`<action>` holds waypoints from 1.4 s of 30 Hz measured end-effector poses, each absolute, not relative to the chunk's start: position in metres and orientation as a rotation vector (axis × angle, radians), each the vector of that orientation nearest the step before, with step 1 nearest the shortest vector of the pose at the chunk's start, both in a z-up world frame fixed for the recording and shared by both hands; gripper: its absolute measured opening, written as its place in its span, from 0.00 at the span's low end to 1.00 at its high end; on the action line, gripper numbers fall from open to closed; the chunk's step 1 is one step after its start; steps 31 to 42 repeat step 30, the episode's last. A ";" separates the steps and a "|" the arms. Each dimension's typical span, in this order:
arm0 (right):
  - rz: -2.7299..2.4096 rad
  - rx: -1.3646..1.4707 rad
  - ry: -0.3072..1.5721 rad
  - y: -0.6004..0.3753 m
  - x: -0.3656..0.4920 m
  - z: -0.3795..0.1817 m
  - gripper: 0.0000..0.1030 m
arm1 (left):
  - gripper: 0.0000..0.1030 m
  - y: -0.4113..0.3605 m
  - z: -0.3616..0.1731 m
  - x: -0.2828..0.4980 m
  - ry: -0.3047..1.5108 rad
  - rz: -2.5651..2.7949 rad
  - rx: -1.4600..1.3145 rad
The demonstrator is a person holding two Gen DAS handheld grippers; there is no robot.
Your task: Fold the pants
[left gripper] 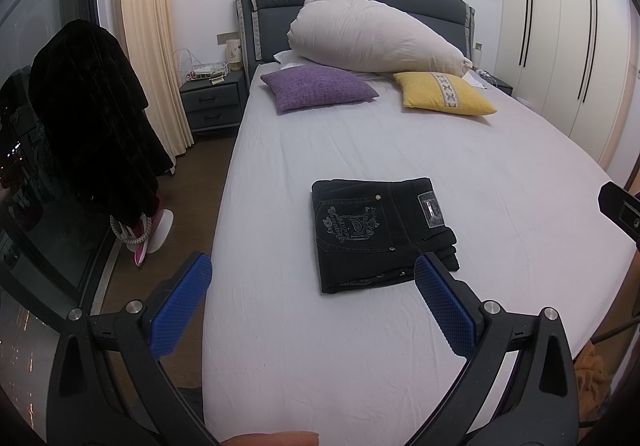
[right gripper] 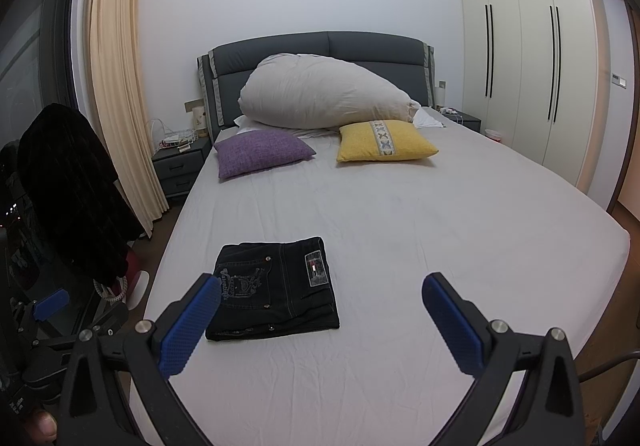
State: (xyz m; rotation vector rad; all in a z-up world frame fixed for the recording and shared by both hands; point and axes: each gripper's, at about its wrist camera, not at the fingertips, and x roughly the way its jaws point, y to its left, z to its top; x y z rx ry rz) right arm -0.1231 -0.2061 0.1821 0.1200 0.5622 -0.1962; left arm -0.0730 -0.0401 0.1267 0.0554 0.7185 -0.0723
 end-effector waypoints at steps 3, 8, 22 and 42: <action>-0.196 0.119 0.563 -0.206 -0.123 0.183 1.00 | 1.00 -0.040 0.127 -0.073 0.719 -0.073 0.055; -0.195 0.120 0.564 -0.205 -0.124 0.181 1.00 | 1.00 -0.040 0.128 -0.074 0.718 -0.073 0.055; -0.191 0.120 0.567 -0.202 -0.127 0.178 1.00 | 1.00 -0.039 0.122 -0.073 0.729 -0.082 0.043; -0.190 0.123 0.571 -0.201 -0.130 0.175 1.00 | 1.00 -0.040 0.113 -0.077 0.711 -0.086 0.047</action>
